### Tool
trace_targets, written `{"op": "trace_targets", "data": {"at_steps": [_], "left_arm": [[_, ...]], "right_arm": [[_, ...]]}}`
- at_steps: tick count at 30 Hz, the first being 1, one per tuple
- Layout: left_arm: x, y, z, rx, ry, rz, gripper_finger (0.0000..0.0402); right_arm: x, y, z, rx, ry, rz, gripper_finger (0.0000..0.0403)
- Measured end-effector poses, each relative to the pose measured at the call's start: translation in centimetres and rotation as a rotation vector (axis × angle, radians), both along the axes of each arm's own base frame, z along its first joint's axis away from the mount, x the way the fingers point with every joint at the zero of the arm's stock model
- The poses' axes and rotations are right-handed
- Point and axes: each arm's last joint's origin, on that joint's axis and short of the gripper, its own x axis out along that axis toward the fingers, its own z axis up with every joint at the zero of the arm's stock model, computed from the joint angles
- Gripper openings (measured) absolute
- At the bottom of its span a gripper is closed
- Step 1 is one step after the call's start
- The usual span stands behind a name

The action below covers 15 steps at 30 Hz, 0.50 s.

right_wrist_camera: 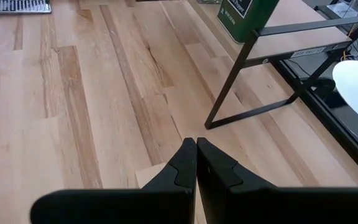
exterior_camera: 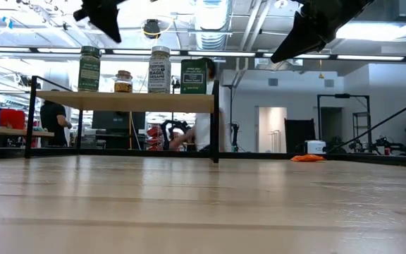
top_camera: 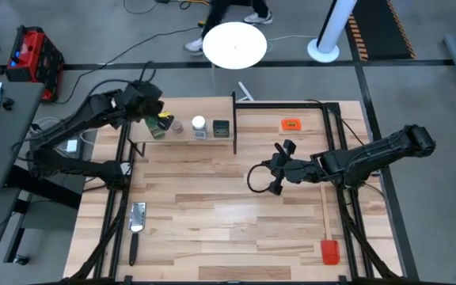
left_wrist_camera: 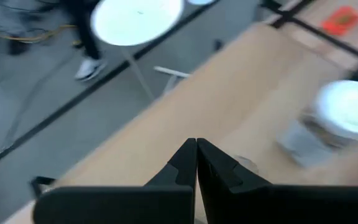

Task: Shelf spices
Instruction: Remove the green seasoning bottle from the shelf

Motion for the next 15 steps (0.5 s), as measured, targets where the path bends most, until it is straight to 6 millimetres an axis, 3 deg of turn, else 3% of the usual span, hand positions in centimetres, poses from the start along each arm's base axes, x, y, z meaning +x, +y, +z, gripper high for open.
{"op": "trace_targets", "data": {"at_steps": [10, 15], "left_arm": [[0.5, -3.9, -0.2, -0.127, 0.045, -0.197, 0.0], [-0.5, -6.0, -0.5, -0.222, 0.068, -0.241, 0.0]], "right_arm": [[0.0, 0.0, 0.0, 0.002, 0.008, 0.005, 0.0015], [-0.1, 0.0, -0.1, 0.002, 0.009, 0.006, 0.0015]]}}
